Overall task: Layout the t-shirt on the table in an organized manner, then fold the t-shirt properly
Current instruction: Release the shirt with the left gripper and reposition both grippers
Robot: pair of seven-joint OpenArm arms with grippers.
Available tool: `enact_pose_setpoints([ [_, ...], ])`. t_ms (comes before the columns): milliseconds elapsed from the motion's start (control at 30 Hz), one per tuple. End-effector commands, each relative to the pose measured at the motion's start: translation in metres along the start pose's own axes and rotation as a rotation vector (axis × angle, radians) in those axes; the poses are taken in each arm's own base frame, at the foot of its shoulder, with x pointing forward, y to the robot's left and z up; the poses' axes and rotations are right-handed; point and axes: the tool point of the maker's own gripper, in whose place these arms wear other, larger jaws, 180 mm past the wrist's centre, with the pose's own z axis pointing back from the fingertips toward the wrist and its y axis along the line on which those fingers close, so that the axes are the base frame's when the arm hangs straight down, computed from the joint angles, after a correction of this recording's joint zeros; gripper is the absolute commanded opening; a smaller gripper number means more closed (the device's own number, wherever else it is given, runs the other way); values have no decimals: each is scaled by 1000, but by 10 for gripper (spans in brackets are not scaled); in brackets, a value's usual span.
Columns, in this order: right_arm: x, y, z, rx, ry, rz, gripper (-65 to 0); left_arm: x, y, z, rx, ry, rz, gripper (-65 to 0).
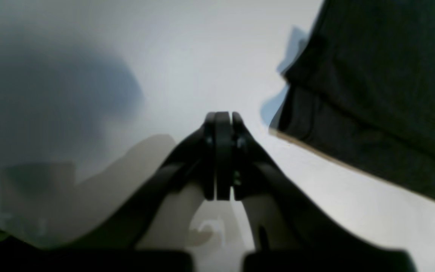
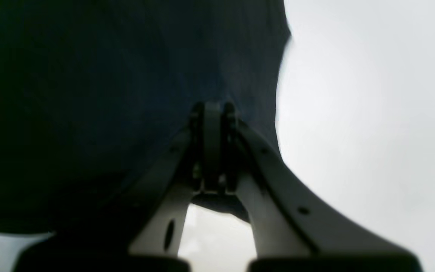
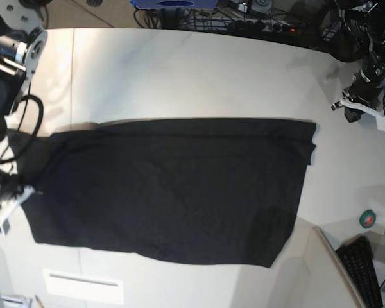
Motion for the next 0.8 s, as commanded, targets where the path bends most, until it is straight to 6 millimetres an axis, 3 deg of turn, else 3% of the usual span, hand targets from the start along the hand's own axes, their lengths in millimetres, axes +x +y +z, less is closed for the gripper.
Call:
enact_pose_setpoints([
  [0, 21, -9, 4, -16, -38, 0, -650, 15, 3, 2, -1, -43, -14, -650],
  [167, 54, -2, -12, 37, -109, -52, -650, 12, 4, 1, 0, -35, -11, -650],
  [500, 89, 3, -25, 85, -258, -123, -650, 12, 4, 1, -2, -34, -13, -650],
  [667, 89, 5, -28, 90, -282, -129, -650, 1, 5, 3, 0, -14, -6, -650],
  [767, 72, -1, -27, 74, -248, -120, -317, -3, 3, 3, -4, -9, 5, -650],
])
